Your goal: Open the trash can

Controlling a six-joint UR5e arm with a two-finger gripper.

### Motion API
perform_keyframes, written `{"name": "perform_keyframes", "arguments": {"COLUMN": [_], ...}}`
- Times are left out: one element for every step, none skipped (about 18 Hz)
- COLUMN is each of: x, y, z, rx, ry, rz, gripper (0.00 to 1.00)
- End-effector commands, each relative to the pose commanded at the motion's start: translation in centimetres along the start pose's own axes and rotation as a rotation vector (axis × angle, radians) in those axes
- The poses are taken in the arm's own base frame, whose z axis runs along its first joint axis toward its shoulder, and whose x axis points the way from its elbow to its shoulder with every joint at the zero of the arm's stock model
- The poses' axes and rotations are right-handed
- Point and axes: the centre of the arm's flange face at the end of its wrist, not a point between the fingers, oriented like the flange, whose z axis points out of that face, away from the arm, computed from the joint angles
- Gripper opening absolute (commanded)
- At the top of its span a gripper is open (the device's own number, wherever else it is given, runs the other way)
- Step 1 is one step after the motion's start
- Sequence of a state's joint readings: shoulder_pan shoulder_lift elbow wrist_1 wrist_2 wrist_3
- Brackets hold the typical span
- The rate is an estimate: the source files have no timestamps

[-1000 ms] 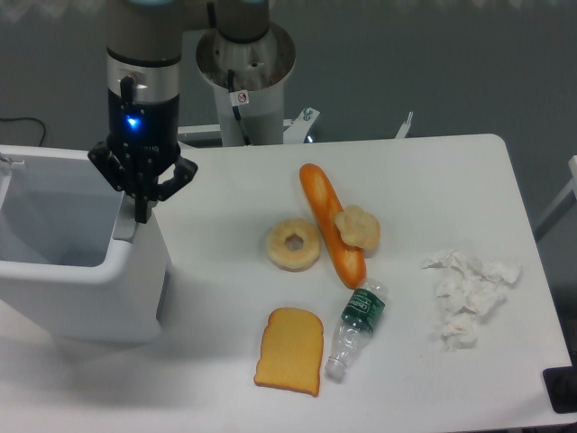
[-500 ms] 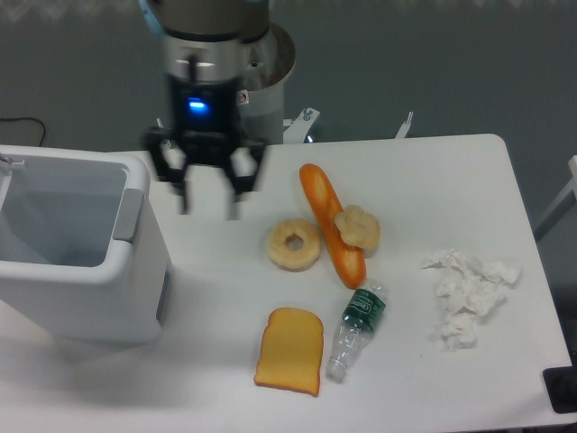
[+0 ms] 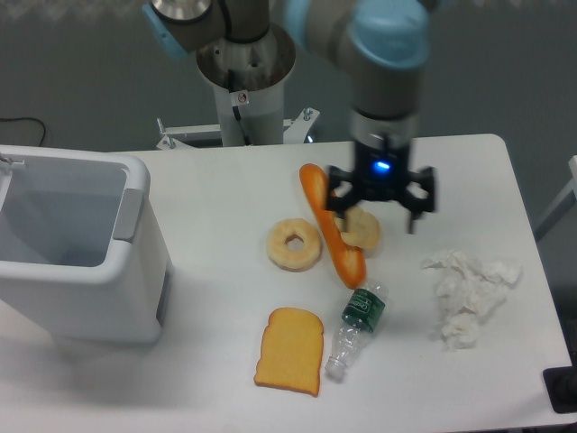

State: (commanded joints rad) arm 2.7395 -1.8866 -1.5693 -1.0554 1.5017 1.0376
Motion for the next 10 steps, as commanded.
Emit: {"name": "perform_keyframes", "arguments": {"x": [-0.6, -1.2, -2.1, -2.8, -3.3, -3.5, -3.5, -3.1, -3.0, -3.0], "y": [0.5, 0.6, 0.3, 0.4, 0.5, 0.3, 0.3, -0.4, -0.7, -0.7], "z": [1.4, 3.6, 4.9, 6.2, 7.6, 8.7, 9.1, 9.3, 9.6, 9.9], "rx": [-0.016, -0.036, -0.048, -0.072, -0.096, -0.131, -0.159, -0.164, -0.161, -0.161], "ry": [0.013, 0.036, 0.036, 0.039, 0.042, 0.04, 0.032, 0.021, 0.015, 0.015], "rz": [0.066, 0.118, 0.151, 0.169, 0.197, 0.236, 0.256, 0.272, 0.278, 0.278], "gripper": [1.0, 1.0, 1.0, 1.0, 1.0, 1.0, 1.0, 1.0, 1.0, 1.0]}}
